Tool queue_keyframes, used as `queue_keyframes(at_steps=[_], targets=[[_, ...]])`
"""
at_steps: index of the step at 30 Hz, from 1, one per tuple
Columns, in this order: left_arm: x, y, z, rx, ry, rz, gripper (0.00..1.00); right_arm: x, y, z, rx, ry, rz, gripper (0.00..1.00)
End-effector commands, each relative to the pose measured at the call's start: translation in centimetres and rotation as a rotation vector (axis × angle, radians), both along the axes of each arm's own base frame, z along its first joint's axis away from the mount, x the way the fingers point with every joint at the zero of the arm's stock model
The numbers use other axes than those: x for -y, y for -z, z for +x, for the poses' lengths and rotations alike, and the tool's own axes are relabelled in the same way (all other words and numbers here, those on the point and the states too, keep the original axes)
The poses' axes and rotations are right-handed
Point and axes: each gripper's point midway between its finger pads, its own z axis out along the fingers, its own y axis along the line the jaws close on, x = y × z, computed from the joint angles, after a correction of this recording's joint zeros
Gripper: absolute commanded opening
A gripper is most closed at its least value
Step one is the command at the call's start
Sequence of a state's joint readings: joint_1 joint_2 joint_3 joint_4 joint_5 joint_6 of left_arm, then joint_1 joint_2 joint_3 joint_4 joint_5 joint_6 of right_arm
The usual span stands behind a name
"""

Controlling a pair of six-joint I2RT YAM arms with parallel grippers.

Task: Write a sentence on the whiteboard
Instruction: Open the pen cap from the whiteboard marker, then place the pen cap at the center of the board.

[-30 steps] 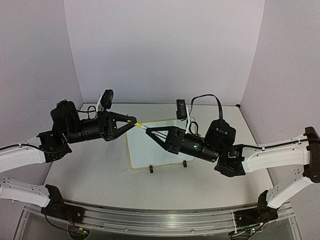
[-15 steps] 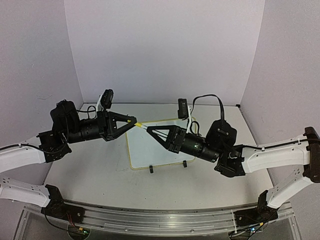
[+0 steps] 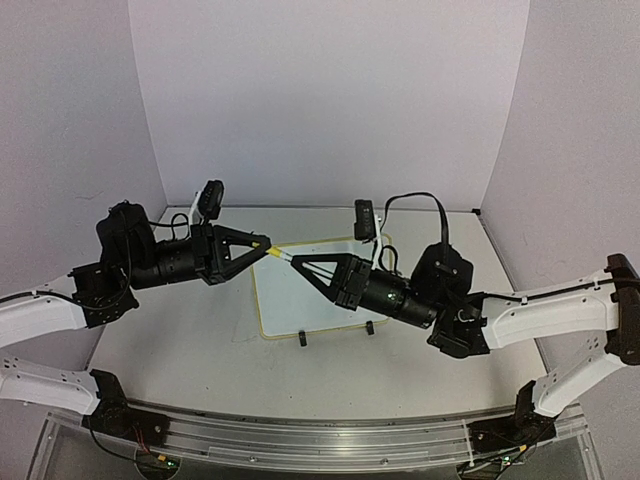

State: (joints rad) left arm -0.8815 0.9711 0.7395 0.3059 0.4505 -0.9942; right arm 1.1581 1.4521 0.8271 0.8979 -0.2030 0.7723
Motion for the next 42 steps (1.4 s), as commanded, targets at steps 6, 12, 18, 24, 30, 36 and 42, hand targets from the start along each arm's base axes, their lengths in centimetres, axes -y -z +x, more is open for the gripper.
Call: queue_keyframes(at_steps=[6,12,18,24,30,36,42], targets=[[-7.3,-4.7,3.7,0.100,-0.404,-0.054,0.00,4.7,1.1,0.6,-0.028,0.126,0.025,0.00],[-8.2,-5.7,4.2,0.119,-0.453,-0.043,0.00,6.9,1.2,-0.2,-0.008,0.146,0.020,0.00],[-9.0,1.0,6.5,0.048,-0.518,0.331,0.00,8.9,0.1,-0.3,0.068,0.202,-0.082,0.00],[-12.1,9.9,8.9,-0.113,-0.456,0.655,0.00,10.3,1.1,1.1,0.070,0.137,-0.219,0.00],[-13.0,20.4,10.5,-0.326,-0.333,0.865,0.00,10.8,2.7,2.9,0.025,0.062,-0.246,0.00],[-13.9,27.3,10.7,-0.432,-0.256,1.071,0.00,10.2,4.0,3.5,-0.003,0.051,-0.278,0.00],[-13.9,29.6,10.9,-0.450,-0.230,1.104,0.02,9.2,4.8,3.5,-0.008,0.007,-0.306,0.00]])
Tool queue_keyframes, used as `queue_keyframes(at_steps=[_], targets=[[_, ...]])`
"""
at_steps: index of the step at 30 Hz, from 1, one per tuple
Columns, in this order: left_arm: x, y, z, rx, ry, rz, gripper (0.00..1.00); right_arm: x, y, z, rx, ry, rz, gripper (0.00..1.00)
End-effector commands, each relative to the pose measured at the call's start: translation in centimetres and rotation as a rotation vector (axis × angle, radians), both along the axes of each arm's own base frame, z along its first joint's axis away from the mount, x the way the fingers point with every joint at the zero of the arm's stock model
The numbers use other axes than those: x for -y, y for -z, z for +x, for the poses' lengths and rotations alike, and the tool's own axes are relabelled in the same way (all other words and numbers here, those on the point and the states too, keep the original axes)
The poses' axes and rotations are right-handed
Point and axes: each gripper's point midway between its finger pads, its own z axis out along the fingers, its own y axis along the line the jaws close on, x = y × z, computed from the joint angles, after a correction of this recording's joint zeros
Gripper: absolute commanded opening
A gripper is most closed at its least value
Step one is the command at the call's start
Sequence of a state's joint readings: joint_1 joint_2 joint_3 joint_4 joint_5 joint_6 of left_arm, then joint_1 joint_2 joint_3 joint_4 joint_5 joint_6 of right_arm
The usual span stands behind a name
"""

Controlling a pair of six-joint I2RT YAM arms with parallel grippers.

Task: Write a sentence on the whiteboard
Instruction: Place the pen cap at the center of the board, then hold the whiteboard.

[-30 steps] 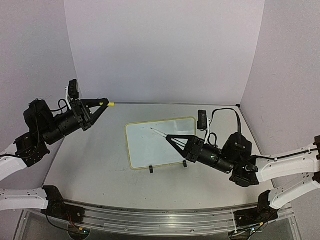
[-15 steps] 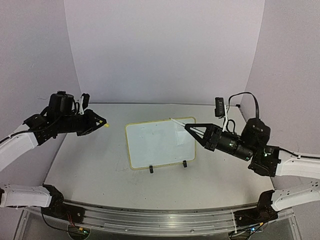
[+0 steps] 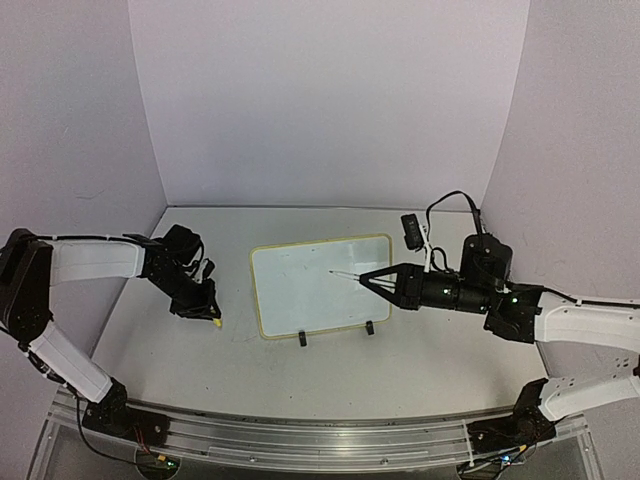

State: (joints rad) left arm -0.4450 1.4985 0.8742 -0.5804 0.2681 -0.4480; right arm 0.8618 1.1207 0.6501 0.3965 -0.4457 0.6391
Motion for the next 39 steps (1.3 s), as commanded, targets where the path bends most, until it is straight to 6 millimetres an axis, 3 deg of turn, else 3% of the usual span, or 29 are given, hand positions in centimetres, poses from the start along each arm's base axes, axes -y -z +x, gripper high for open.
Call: queue_keyframes(at_steps=[1,6,13,17,23,26,31,39], targets=[[0.2,0.6,0.5,0.013,0.049,0.007,0.04,-1.0,-2.1,-0.2,0.030,-0.060,0.028,0.00],[1.2,2.2,0.7,-0.034,0.088,-0.013,0.08,-1.4,-1.5,-0.2,0.016,-0.078,0.010,0.00],[1.3,2.7,0.9,-0.035,0.091,-0.010,0.21,-0.9,-1.0,-0.3,0.008,-0.058,-0.009,0.00],[1.1,2.6,1.0,-0.024,0.083,-0.003,0.38,-0.8,-0.8,-0.2,0.007,-0.051,-0.017,0.00],[0.7,1.7,1.3,0.005,0.065,0.009,0.53,-0.9,-1.0,-0.3,0.014,-0.057,-0.027,0.00],[0.2,0.9,1.5,0.031,0.048,0.029,0.66,-0.8,-1.3,-0.4,0.024,-0.059,-0.025,0.00],[-0.9,-2.1,2.0,0.117,0.005,0.062,0.87,-0.2,-2.0,-0.5,0.043,-0.048,-0.028,0.00],[-0.2,-10.0,2.3,0.250,0.122,0.022,0.90,-0.3,-2.4,-1.3,0.072,-0.095,-0.052,0.00]])
